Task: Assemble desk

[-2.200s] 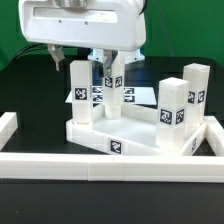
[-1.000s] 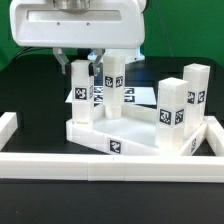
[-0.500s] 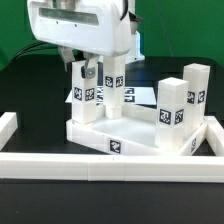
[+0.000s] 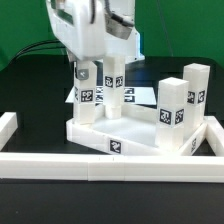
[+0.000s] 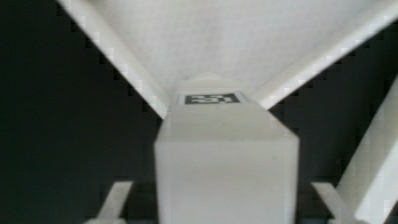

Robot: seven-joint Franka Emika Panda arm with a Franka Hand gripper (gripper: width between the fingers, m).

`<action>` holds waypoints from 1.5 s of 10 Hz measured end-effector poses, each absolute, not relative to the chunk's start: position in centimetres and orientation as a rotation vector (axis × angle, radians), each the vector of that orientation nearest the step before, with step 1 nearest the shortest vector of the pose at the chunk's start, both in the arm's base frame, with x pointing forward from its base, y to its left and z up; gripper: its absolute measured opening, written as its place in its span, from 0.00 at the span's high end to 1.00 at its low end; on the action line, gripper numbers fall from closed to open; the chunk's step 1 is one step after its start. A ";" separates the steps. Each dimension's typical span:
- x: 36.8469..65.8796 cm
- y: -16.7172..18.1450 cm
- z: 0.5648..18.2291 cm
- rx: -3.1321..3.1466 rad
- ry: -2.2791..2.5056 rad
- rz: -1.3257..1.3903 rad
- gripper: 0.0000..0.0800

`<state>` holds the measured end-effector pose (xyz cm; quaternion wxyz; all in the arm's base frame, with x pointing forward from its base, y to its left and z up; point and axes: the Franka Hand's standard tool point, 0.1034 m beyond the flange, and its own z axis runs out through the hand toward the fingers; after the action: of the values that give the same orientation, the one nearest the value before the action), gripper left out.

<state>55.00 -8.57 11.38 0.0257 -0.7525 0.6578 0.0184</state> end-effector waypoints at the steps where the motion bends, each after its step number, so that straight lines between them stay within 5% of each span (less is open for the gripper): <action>1: 54.9 -8.8 11.3 -2.130 2.212 0.075 0.64; 7: 55.0 -8.7 11.3 -1.641 2.578 0.109 0.64; 8: 55.0 -8.6 11.2 -1.709 2.537 0.104 0.43; 9: 55.2 -8.4 11.2 -1.762 2.503 0.099 0.43; 10: 55.5 -7.9 11.2 -1.822 2.482 0.086 0.25; 15: 55.6 -7.7 11.1 -2.401 1.938 0.078 0.19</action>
Offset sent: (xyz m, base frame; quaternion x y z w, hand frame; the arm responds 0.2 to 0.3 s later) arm -0.0030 0.0030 -0.0036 0.0080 -0.0419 0.1781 0.9831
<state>55.57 -7.68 11.14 0.0275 -0.7776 0.6276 0.0252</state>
